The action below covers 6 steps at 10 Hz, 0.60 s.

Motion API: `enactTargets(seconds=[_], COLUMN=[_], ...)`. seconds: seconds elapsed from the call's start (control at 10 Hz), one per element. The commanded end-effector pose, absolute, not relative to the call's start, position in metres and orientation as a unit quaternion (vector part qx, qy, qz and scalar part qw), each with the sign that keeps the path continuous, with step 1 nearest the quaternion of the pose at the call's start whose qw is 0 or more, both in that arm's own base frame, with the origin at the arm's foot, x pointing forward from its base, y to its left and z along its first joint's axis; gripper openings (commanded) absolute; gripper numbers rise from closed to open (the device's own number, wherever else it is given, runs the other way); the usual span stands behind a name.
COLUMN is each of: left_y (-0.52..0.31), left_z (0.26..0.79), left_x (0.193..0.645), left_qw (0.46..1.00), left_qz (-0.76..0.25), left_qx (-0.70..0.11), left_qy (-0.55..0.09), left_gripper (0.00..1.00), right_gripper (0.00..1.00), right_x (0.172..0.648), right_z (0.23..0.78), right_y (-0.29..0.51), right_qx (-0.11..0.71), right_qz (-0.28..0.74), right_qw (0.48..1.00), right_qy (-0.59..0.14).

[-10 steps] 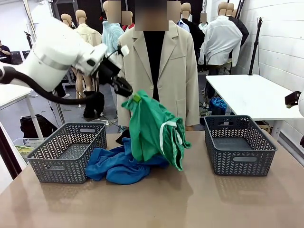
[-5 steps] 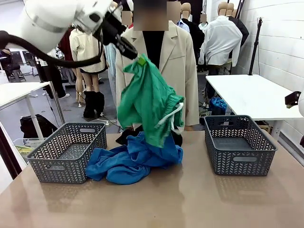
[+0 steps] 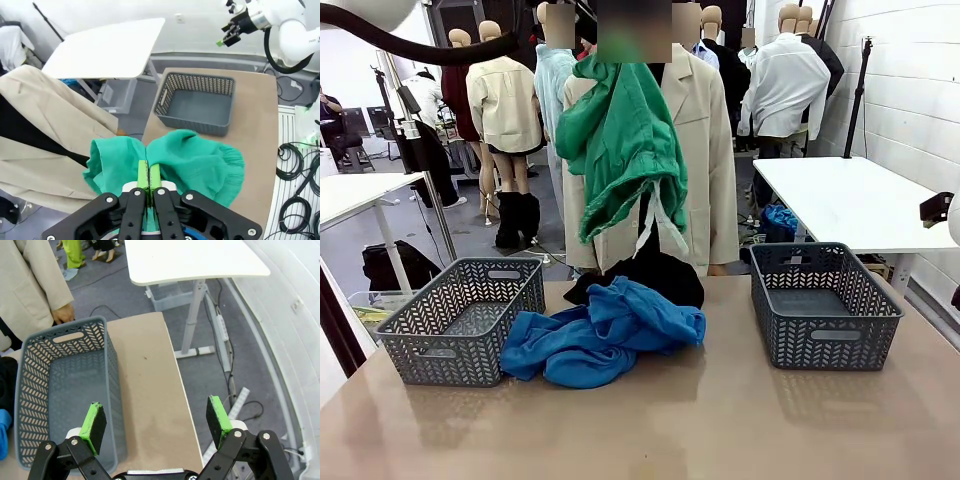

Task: Sort the tops and bottoms.
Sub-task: Lift clothes from the center of the table with your left hand, then sort the clothes according to human instructions.

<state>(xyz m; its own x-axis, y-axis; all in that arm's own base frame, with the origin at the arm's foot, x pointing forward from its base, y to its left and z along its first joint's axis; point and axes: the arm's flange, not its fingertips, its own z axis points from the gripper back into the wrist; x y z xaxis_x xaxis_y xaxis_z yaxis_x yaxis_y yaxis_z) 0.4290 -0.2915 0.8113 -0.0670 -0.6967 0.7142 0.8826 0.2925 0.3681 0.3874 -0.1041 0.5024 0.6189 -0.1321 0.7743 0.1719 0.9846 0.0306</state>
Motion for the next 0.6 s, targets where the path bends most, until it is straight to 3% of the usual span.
enactTargets(seconds=[0.0,0.1,0.2,0.5], left_y=[-0.285,-0.279,-0.29,-0.29], left_z=[0.822,0.825,0.821,0.821], left_x=[0.405,0.39,0.42,0.42], left_qw=[0.676,0.701,0.671,0.671], left_qz=[-0.569,-0.569,-0.582,-0.582], left_qx=[-0.096,-0.076,-0.104,-0.104], left_qy=[-0.458,-0.423,-0.447,-0.447], left_gripper=[0.0,0.0,0.0,0.0], right_gripper=[1.0,1.0,1.0,1.0], right_x=[0.387,0.387,0.387,0.387], right_z=[0.501,0.501,0.501,0.501], right_y=[-0.105,-0.105,-0.105,-0.105], right_qx=[-0.021,-0.021,-0.021,-0.021], right_qz=[-0.085,-0.085,-0.085,-0.085], right_qw=[0.901,0.901,0.901,0.901], right_qy=[-0.425,-0.425,-0.425,-0.425])
